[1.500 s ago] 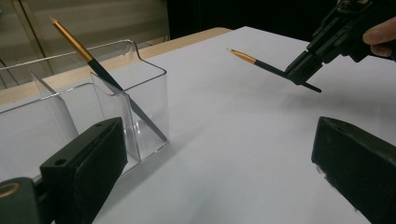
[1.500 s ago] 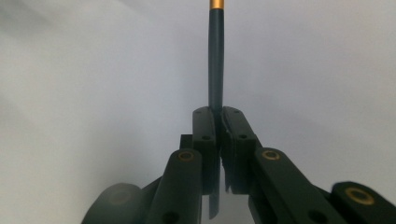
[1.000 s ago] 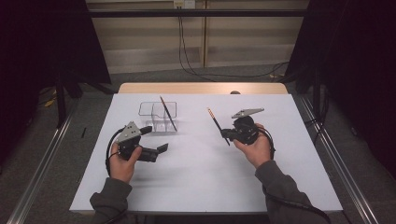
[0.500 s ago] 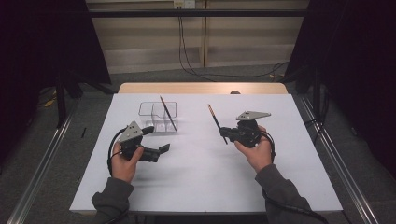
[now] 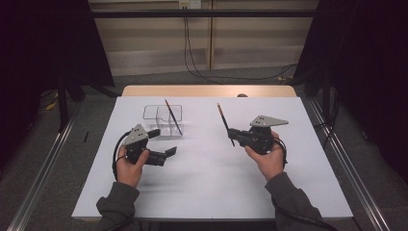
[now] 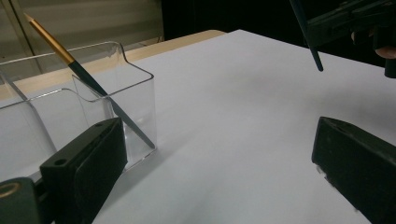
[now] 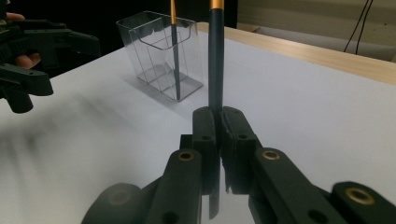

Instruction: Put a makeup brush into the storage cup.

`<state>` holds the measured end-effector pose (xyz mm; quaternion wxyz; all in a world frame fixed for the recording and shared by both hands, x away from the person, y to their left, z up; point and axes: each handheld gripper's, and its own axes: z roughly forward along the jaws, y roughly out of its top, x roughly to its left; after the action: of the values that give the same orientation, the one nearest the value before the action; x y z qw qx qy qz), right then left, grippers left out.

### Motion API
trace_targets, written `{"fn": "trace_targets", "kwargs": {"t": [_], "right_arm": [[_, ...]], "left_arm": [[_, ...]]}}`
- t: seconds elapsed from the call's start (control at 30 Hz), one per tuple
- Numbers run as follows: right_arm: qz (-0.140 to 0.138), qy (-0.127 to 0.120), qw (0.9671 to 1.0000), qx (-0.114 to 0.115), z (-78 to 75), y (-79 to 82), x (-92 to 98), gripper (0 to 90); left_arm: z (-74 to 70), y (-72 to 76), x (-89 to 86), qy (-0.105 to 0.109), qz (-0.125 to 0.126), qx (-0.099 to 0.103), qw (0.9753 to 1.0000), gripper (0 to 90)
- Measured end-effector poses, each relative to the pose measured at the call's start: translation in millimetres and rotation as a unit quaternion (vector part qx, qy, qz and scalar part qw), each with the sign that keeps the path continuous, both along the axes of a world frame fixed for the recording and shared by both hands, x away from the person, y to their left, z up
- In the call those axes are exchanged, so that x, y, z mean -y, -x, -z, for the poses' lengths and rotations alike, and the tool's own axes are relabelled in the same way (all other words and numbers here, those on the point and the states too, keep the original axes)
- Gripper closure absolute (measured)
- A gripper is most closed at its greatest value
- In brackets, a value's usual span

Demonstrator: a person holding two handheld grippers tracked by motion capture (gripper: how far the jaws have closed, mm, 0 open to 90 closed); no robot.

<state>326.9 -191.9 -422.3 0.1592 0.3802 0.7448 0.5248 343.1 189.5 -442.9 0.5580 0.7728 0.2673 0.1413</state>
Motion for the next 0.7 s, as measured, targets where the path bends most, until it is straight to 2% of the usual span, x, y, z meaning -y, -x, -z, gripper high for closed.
{"fn": "trace_targets", "kwargs": {"t": [0.03, 0.13, 0.2, 0.27, 0.47, 0.5, 0.57, 0.6, 0.63, 0.67, 0.7], "right_arm": [[0.0, -0.003, 1.0, 0.003, 0.1, 0.6, 0.3, 85.3], [-0.004, -0.012, 0.9998, 0.014, 0.1, 2.2, 1.8, 85.3], [-0.004, -0.016, 0.9997, 0.017, -0.3, 3.5, 2.9, 85.3], [-0.006, -0.017, 0.9995, 0.025, -0.5, 4.7, 4.1, 85.2], [-0.009, -0.023, 0.9992, 0.031, -0.4, 6.6, 5.6, 85.3], [-0.01, -0.023, 0.9993, 0.028, -0.3, 6.6, 5.7, 85.3], [-0.01, -0.022, 0.9992, 0.03, 0.1, 6.5, 5.7, 85.3], [-0.012, -0.023, 0.9992, 0.029, 0.5, 6.3, 5.7, 85.3], [-0.011, -0.022, 0.9993, 0.03, 0.7, 6.4, 5.6, 85.2], [-0.011, -0.022, 0.9992, 0.032, 0.7, 6.4, 5.9, 85.3], [-0.015, -0.024, 0.9992, 0.03, 0.7, 6.4, 5.7, 85.2]], "left_arm": [[-0.6, 0.8, 0.6, -0.005, -0.008, 0.002, 1.0, 3.0], [-0.6, 0.3, 0.7, -0.004, -0.007, 0.001, 1.0, 2.9], [0.2, -0.6, 0.4, 0.008, 0.001, -0.003, 1.0, 2.9], [-0.4, 0.1, 0.8, 0.005, -0.009, -0.004, 0.9999, 2.8], [-0.9, -1.4, 3.5, 0.014, 0.002, -0.005, 0.9999, 2.6], [-1.2, -1.5, 4.0, 0.01, 0.0, -0.006, 0.9999, 2.6], [-1.2, -2.0, 5.6, 0.017, -0.001, -0.009, 0.9998, 2.5], [-1.1, -3.1, 5.7, 0.024, 0.01, -0.01, 0.9996, 2.4], [-1.1, -3.1, 6.8, 0.031, 0.011, -0.013, 0.9994, 2.5], [-2.1, -2.5, 7.4, 0.025, 0.004, -0.014, 0.9996, 2.4], [-2.2, -2.9, 8.0, 0.028, 0.007, -0.013, 0.9995, 2.3]]}}
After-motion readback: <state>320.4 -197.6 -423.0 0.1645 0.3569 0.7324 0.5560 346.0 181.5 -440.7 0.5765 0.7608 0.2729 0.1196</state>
